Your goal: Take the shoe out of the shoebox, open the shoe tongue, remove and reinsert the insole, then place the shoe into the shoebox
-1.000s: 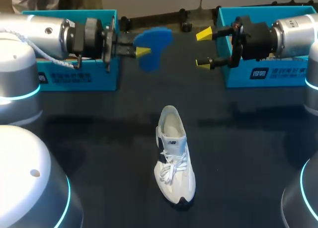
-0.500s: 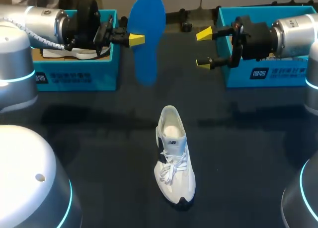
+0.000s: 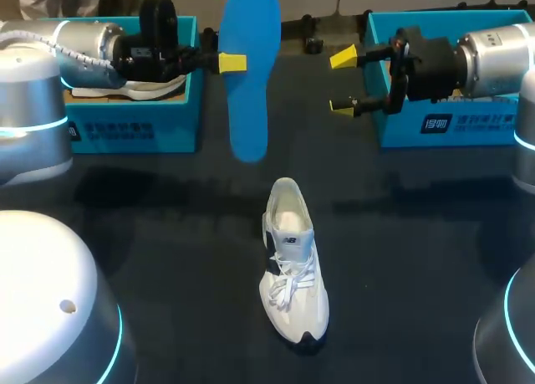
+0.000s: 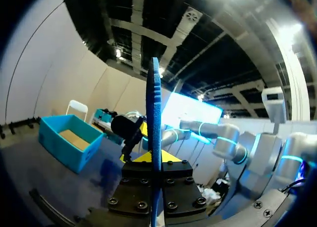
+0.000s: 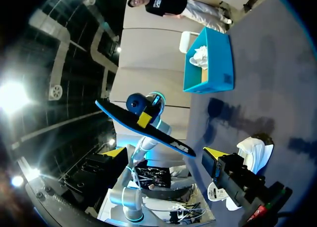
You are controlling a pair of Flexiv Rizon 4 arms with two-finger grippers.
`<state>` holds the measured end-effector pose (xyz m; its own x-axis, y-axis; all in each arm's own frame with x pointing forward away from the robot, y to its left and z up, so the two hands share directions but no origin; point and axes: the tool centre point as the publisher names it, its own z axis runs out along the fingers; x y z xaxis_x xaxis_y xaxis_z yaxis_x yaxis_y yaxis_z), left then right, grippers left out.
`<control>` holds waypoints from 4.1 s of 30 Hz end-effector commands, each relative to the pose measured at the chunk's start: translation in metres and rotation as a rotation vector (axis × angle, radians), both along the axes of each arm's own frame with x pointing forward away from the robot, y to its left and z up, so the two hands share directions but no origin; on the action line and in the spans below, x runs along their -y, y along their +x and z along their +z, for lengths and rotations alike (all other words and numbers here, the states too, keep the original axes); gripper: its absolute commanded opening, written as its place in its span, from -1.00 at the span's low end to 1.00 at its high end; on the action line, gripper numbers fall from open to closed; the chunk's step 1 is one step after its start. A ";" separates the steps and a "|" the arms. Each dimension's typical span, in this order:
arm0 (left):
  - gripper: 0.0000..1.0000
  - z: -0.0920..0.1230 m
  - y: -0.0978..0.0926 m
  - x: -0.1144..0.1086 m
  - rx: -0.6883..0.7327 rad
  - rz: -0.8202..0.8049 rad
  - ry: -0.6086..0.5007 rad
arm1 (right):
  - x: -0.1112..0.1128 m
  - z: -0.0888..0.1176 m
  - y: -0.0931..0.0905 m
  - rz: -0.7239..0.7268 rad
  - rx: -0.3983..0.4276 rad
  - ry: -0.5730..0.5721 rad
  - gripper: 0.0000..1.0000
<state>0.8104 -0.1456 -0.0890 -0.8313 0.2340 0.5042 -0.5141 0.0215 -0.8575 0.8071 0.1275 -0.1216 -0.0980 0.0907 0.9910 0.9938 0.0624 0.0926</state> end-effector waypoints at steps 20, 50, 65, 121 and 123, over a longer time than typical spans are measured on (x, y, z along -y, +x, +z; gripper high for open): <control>-1.00 -0.018 0.005 0.026 -0.936 0.063 0.184 | -0.002 -0.001 0.000 0.000 0.001 -0.001 1.00; -1.00 -0.058 0.028 0.051 -1.078 0.097 0.211 | 0.008 0.002 0.002 0.001 -0.014 -0.106 1.00; -1.00 -0.064 0.037 0.058 -1.114 0.119 0.214 | 0.005 0.049 0.011 0.004 -0.066 -0.600 1.00; -1.00 -0.064 0.037 0.058 -1.114 0.119 0.214 | -0.073 0.098 -0.010 -0.038 -0.156 -1.439 1.00; -1.00 -0.064 0.037 0.058 -1.114 0.119 0.214 | -0.076 0.098 -0.011 -0.039 -0.157 -1.441 1.00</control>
<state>0.8478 -0.2041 -0.1531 0.0928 0.0069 0.9957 -0.9956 0.0111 0.0927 0.7962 0.1980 -0.0237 0.0320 0.9956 0.0879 0.9908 -0.0200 -0.1339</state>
